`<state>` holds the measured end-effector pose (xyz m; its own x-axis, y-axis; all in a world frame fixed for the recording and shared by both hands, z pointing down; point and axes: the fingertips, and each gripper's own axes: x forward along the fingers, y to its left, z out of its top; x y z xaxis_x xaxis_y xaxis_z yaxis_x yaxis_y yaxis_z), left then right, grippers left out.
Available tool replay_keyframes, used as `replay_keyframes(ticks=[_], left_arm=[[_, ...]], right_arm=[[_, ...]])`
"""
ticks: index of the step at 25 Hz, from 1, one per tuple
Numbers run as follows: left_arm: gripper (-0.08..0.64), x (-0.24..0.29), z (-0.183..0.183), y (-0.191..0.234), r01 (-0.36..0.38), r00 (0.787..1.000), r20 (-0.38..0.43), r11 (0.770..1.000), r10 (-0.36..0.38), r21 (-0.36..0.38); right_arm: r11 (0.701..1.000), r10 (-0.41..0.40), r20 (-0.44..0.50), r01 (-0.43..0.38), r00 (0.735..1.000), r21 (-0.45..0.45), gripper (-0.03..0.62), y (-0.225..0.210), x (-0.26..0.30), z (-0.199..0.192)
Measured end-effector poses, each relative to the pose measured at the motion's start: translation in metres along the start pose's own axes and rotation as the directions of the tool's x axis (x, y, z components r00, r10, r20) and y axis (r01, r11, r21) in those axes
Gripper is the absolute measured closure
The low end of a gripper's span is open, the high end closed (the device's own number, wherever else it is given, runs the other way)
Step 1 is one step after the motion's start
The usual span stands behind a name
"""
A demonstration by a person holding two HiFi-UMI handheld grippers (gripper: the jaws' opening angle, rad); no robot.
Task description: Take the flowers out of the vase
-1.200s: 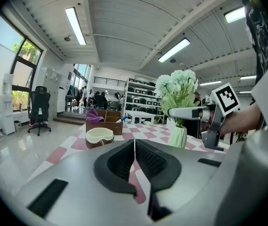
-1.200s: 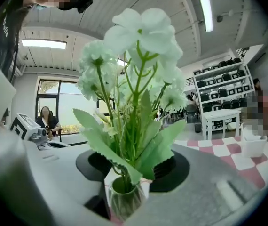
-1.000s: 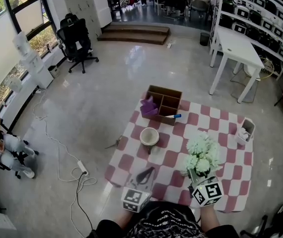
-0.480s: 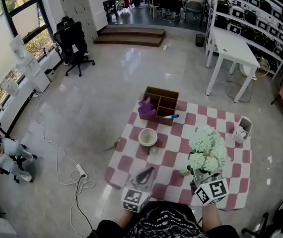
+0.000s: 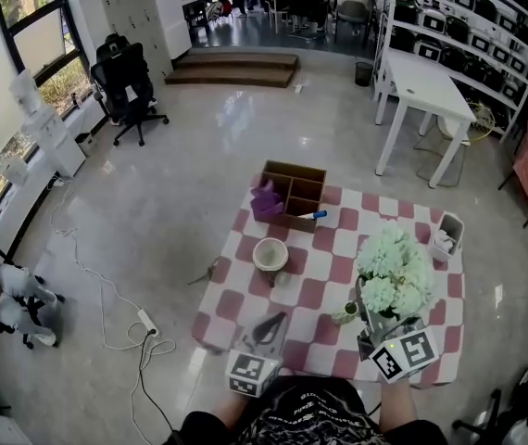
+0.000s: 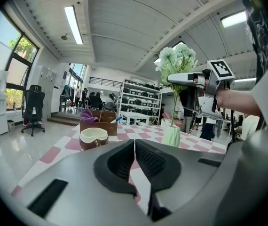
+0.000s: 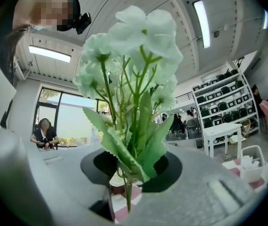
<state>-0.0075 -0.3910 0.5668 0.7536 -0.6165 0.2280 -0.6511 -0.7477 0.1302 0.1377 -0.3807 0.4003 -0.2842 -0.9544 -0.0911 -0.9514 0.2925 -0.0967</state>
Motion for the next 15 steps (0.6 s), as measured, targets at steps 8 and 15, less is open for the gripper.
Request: replay_keyframes(ticks=[8, 15], left_arm=[[0.545, 0.0, 0.001, -0.008, 0.022, 1.0, 0.008, 1.0, -0.022, 0.004], [0.545, 0.004, 0.003, -0.017, 0.05, 0.999, 0.006, 0.999, -0.05, 0.019]], right_arm=[[0.999, -0.011, 0.072, 0.007, 0.997, 0.054, 0.491, -0.007, -0.01, 0.023], [0.998, -0.028, 0.155, 0.019, 0.987, 0.061, 0.494, -0.015, -0.024, 0.052]])
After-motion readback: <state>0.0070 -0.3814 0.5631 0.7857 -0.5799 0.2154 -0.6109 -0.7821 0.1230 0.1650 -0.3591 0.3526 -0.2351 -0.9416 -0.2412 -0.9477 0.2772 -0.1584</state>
